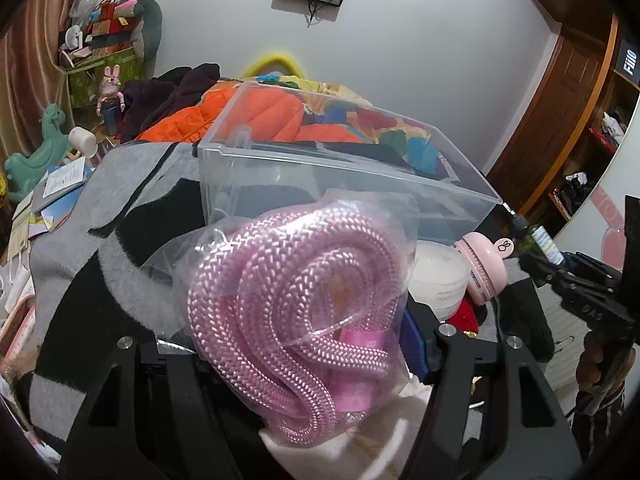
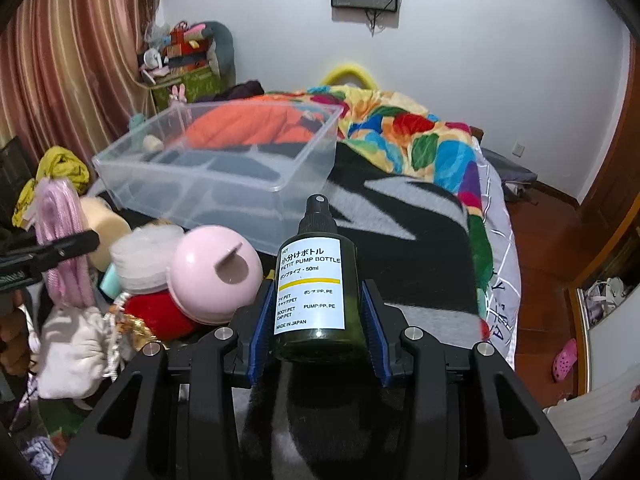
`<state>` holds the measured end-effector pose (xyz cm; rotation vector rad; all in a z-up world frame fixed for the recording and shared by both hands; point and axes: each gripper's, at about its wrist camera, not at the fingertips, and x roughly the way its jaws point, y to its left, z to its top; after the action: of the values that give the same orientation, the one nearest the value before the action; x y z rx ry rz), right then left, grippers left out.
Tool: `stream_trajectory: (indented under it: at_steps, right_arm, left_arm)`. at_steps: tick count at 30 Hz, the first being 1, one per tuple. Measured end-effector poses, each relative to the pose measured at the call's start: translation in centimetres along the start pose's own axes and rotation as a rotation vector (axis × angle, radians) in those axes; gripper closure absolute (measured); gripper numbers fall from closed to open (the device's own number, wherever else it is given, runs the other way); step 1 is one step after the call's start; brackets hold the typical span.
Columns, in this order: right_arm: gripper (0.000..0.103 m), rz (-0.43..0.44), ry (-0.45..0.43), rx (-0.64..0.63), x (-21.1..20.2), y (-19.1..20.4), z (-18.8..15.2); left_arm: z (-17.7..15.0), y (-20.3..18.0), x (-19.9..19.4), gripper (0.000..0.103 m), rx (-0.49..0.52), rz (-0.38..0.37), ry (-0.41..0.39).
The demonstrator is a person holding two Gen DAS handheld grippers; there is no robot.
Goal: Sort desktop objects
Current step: 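Carry the bagged pink rope with the left tool while the right tool carries the green bottle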
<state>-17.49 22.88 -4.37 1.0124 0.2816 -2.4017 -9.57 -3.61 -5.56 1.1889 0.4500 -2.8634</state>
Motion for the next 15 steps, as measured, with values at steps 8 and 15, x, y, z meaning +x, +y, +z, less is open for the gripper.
stream_trajectory:
  at_steps: [8, 15]
  right_arm:
    - [0.065, 0.025, -0.028, -0.012, -1.9, 1.0, 0.5]
    - [0.065, 0.045, -0.021, -0.053, -1.4, 2.6, 0.6]
  left_arm:
    - [-0.6, 1.3, -1.0, 0.037, 0.022, -0.044, 0.027]
    - [-1.1, 1.1, -3.0, 0.034, 0.103, -0.033, 0.014]
